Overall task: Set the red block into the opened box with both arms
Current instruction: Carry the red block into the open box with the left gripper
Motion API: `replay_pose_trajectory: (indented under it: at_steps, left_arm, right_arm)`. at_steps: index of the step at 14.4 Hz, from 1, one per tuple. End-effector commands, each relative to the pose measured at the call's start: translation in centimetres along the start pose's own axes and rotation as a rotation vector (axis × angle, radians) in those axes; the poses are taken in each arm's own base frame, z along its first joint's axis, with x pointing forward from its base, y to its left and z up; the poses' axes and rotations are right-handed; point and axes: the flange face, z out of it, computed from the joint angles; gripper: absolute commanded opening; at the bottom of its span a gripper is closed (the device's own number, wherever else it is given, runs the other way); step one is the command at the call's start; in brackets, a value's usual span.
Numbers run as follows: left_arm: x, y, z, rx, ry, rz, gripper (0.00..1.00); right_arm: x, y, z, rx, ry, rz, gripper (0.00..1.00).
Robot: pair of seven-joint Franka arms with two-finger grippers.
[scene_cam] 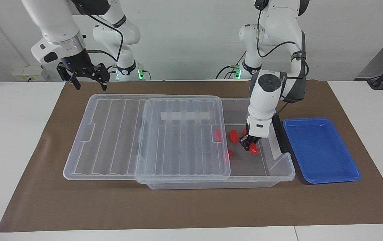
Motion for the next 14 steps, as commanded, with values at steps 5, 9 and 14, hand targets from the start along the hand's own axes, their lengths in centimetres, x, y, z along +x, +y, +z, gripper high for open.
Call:
replay_pose_trajectory:
  at_steps: [5,9,14]
  left_arm:
    - [-0.2,0.7,4.1,-0.024,0.040,-0.003,0.00]
    - [-0.5,-0.1,5.4,-0.041,0.053,-0.002,0.00]
    - [-0.5,-0.7,6.7,-0.037,0.067,0.015,0.00]
  right_arm:
    - [-0.4,-0.1,-0.3,0.013,-0.006,-0.010,1.00]
    - [-0.4,0.0,-0.3,0.013,-0.004,-0.009,1.00]
    - [-0.4,0.0,-0.3,0.013,-0.004,-0.009,1.00]
